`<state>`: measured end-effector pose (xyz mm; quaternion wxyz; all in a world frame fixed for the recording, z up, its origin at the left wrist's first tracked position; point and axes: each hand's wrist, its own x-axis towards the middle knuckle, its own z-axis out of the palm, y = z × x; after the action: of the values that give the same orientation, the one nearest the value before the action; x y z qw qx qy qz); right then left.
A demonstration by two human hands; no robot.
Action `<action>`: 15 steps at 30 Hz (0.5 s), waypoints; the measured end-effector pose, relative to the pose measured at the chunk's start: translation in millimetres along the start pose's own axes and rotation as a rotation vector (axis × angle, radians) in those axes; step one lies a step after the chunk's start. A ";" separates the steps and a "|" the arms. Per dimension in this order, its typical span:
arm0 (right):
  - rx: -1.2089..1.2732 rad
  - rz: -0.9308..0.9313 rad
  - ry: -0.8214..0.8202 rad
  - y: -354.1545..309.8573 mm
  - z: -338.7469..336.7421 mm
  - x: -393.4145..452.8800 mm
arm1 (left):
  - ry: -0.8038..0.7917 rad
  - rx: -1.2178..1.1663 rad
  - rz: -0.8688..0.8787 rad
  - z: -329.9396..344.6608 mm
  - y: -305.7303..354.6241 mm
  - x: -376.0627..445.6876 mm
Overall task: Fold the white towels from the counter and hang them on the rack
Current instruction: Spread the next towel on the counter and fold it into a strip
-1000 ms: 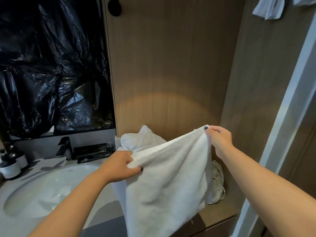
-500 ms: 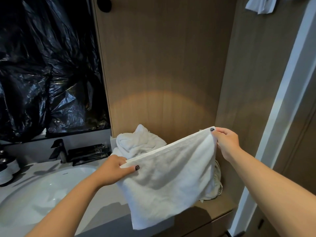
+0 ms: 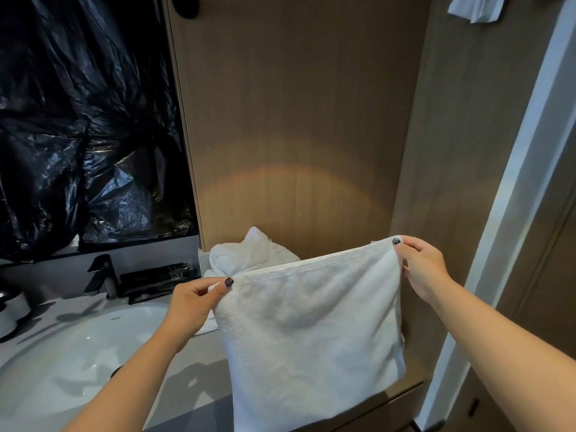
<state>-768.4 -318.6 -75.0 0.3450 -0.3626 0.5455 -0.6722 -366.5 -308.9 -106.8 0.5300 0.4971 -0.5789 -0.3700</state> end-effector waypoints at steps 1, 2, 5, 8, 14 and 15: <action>-0.004 -0.001 -0.003 0.0 1.0 -0.5 | 0.022 0.000 0.018 -0.7 -1.6 1.2; -0.009 -0.004 -0.007 0.4 1.9 -1.5 | 0.040 -0.003 0.038 -0.7 -3.3 1.7; -0.039 0.003 0.008 4.1 6.9 3.3 | 0.062 0.045 0.120 -2.0 -4.3 2.1; -0.116 -0.006 0.037 6.4 12.9 6.2 | 0.000 0.227 0.241 -12.6 -11.3 3.1; -0.230 0.035 -0.042 19.8 15.4 17.8 | -0.042 0.443 0.264 -28.6 -18.6 -3.1; -0.237 0.058 -0.061 23.4 16.4 19.3 | -0.017 0.466 0.249 -28.1 -19.6 -4.5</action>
<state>-762.3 -347.0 -93.5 0.3356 -0.4052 0.6208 -0.5811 -335.6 -306.4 -122.0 0.4378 0.5274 -0.7097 -0.1627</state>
